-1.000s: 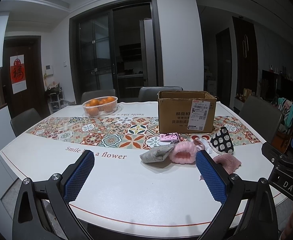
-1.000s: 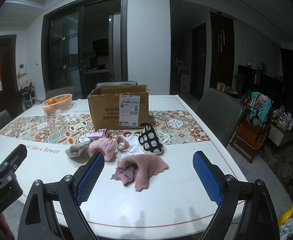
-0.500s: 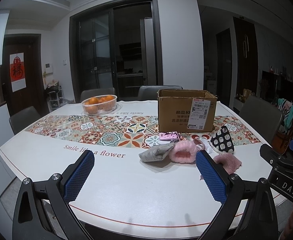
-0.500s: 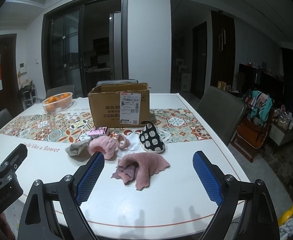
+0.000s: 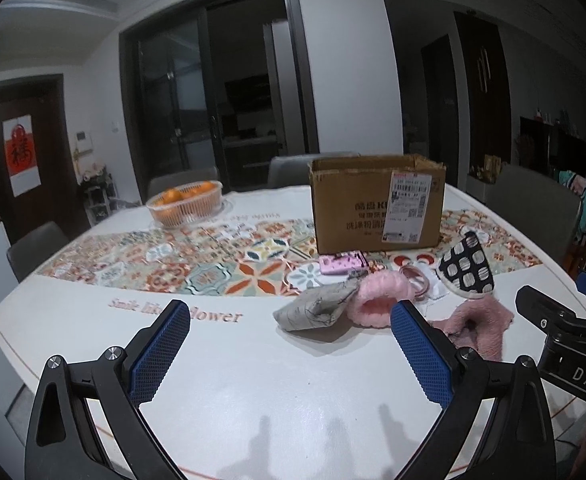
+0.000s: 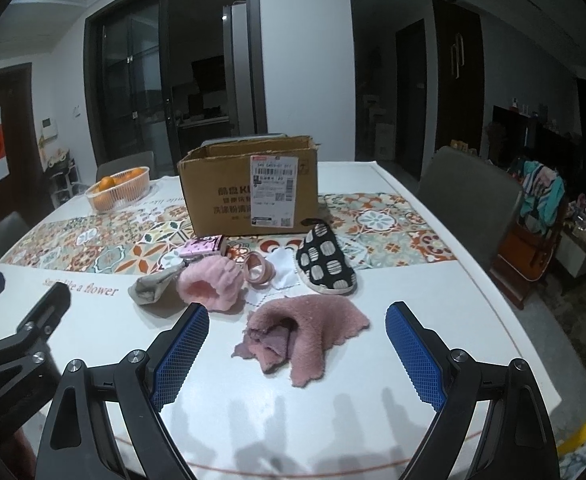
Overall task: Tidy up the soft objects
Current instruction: 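Grasp the grey floral cloth with the left tool while the right tool grasps the pink fuzzy towel, then lift both held cloths and carry them over the cardboard box, then open both tools to drop the cloths into the box, then withdraw both tools from the box back toward the slippers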
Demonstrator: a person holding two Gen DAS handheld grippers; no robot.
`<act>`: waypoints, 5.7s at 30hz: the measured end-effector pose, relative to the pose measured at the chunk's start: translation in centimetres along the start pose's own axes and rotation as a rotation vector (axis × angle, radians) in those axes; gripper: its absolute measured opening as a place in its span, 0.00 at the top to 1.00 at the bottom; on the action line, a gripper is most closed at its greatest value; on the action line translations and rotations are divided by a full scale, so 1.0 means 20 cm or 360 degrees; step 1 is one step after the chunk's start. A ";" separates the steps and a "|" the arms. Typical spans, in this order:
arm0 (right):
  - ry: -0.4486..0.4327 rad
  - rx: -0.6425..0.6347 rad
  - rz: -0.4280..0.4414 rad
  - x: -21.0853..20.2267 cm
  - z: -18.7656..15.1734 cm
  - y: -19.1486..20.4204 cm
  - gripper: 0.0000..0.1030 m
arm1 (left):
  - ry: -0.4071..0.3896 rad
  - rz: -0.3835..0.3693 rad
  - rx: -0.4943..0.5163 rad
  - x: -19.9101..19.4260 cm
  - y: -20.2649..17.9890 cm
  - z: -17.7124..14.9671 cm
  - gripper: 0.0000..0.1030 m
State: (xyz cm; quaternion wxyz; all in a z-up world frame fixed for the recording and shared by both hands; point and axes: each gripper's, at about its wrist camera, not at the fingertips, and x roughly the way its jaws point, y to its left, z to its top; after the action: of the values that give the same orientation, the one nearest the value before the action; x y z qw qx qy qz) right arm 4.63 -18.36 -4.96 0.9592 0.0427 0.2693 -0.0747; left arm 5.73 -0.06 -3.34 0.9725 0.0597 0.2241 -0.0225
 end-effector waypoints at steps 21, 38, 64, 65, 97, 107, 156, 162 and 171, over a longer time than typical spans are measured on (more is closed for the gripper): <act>0.0338 -0.0005 -0.0057 0.57 -0.04 0.06 0.11 | 0.0333 -0.0140 0.0222 0.64 -0.10 -0.06 0.15; 0.0490 0.0077 -0.0043 0.75 -0.08 0.05 0.57 | 0.0420 -0.0177 0.0180 0.78 -0.11 -0.09 0.68; 0.0183 0.0121 0.0198 0.37 0.18 -0.01 0.84 | 0.0264 -0.0293 -0.0128 0.37 -0.09 0.17 0.75; 0.0162 0.0121 0.0202 0.36 0.20 -0.01 0.84 | 0.0252 -0.0307 -0.0136 0.36 -0.09 0.19 0.75; -0.0285 0.0086 0.0313 0.44 0.93 0.00 0.84 | -0.0062 -0.0425 -0.0063 0.62 -0.15 0.90 0.75; -0.0301 0.0037 0.0332 0.65 1.11 0.01 0.84 | -0.0063 -0.0462 -0.0065 0.86 -0.21 1.06 0.75; 0.0040 -0.0081 0.0308 1.03 1.14 -0.03 0.47 | 0.0227 -0.0377 0.0027 1.06 -0.24 0.96 0.35; -0.0047 -0.0103 0.0279 0.84 1.10 -0.05 0.46 | 0.0180 -0.0373 -0.0001 0.88 -0.23 0.92 0.34; -0.0117 -0.0103 0.0254 0.63 0.99 -0.08 0.42 | 0.0152 -0.0327 -0.0027 0.68 -0.23 0.82 0.33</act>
State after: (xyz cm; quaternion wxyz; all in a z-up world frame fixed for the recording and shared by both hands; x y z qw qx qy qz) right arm 25.17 -23.90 5.26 0.9722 0.0303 0.2320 0.0093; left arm 24.65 -6.87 4.84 0.9538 0.0293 0.2752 -0.1172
